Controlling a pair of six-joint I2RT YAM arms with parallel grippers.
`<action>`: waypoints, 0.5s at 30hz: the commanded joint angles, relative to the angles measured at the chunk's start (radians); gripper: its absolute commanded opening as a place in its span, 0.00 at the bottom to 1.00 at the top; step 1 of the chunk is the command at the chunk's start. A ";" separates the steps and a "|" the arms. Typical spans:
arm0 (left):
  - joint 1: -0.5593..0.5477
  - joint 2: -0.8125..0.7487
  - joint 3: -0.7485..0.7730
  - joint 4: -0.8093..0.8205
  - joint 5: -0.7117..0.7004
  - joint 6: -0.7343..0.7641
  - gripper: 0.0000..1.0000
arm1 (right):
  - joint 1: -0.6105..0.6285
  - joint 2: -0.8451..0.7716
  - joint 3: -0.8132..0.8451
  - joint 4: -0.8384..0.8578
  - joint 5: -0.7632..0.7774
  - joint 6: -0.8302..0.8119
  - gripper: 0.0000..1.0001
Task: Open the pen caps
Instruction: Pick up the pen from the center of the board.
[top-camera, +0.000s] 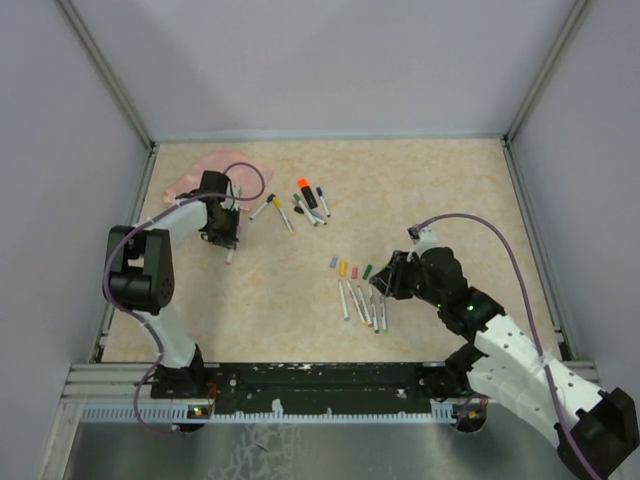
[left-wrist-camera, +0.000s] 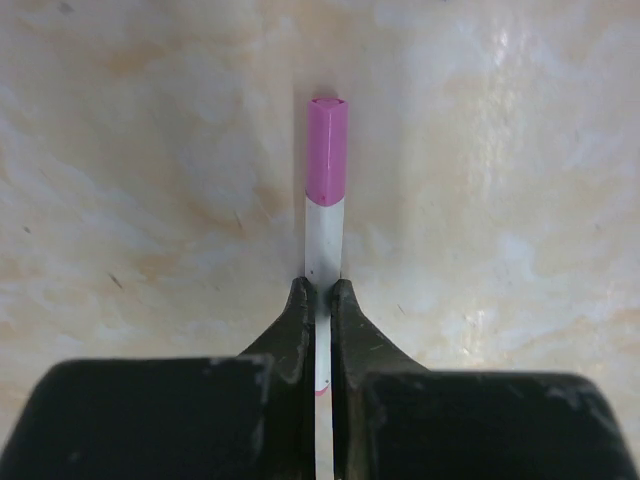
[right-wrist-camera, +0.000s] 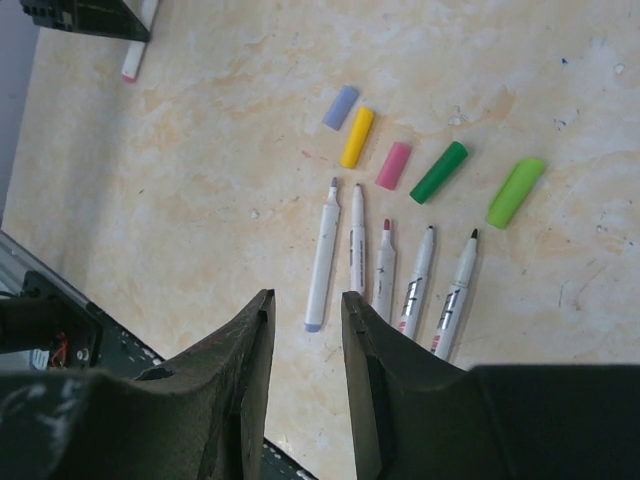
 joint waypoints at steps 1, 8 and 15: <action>0.004 -0.118 -0.062 -0.006 0.137 -0.035 0.00 | -0.008 -0.039 0.066 0.126 -0.055 -0.026 0.34; 0.004 -0.337 -0.209 0.137 0.467 -0.143 0.00 | -0.008 -0.059 0.039 0.257 -0.138 -0.018 0.48; -0.006 -0.477 -0.387 0.534 0.803 -0.458 0.00 | -0.008 -0.049 0.019 0.351 -0.177 0.013 0.56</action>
